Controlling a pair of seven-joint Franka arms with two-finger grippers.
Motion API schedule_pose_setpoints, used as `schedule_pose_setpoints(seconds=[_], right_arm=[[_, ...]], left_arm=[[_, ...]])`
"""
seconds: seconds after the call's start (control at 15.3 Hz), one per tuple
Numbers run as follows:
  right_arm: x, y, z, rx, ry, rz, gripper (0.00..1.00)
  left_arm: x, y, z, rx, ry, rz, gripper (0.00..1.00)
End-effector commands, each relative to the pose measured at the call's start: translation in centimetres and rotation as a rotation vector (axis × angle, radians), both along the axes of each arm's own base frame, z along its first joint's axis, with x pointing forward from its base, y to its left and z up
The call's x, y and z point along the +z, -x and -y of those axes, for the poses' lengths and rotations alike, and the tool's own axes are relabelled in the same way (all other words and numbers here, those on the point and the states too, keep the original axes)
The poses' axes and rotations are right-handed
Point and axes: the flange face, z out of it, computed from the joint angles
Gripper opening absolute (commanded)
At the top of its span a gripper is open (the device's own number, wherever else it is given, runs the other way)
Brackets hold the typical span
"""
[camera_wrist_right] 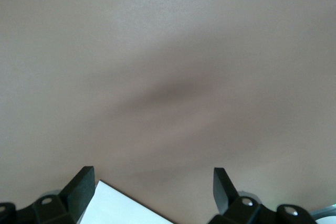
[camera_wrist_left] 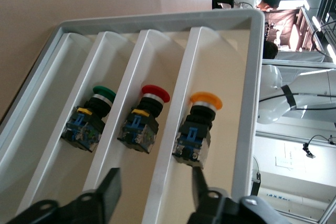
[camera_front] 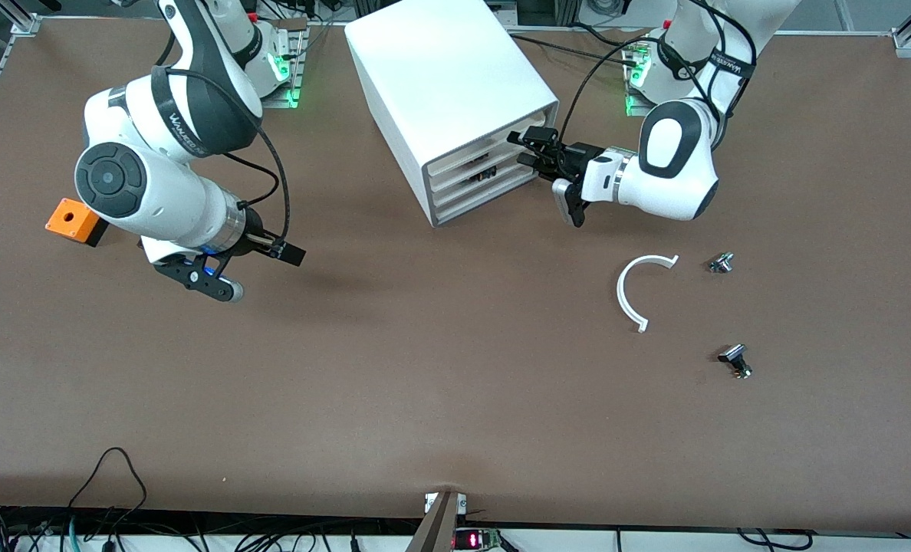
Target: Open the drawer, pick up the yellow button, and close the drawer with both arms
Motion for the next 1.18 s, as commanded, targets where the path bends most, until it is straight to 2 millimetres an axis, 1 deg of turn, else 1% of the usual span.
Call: schedule_pose_setpoints(seconds=[0.0,0.07,0.2,0.46,0.59,0.65,0.78,0.85,1.11], right_arm=[[0.6,-0.6,-1.8,-0.043,-0.003,-0.006,1.0],[0.6,-0.7,-2.1,-0.054,0.001,-0.01,1.0],[1.0,-1.2,-2.8,-0.083,-0.007,-0.022,1.0],[2.0,-2.2,-3.8,-0.148,-0.035,-0.044,1.0],[2.3,-2.3,-4.3,-0.165,-0.034,-0.038,1.0],[2.2,-2.2,-4.9,-0.171,-0.036,-0.04,1.0],[2.5,-2.5,-5.5,-0.201,-0.043,-0.037,1.0],[2.6,-2.6,-6.1,-0.219,-0.043,-0.034,1.0],[2.8,-2.8,-8.9,-0.273,-0.041,-0.021,1.0]], left_arm=[[-0.3,1.6,-0.4,-0.002,0.026,0.005,0.55],[-0.7,2.2,-0.5,-0.007,0.023,-0.007,0.53],[-0.3,2.5,-0.3,-0.022,0.038,-0.017,0.47],[-0.3,2.8,-0.2,-0.028,0.041,-0.025,0.41],[-0.5,3.1,0.0,-0.035,0.038,-0.029,0.31],[-0.5,3.1,0.1,-0.037,0.039,-0.027,0.25],[-0.4,3.0,0.1,-0.037,0.04,-0.025,0.09],[-0.4,3.0,0.2,-0.037,0.041,-0.024,0.0],[-0.3,2.4,-0.2,-0.035,0.039,-0.016,0.0]])
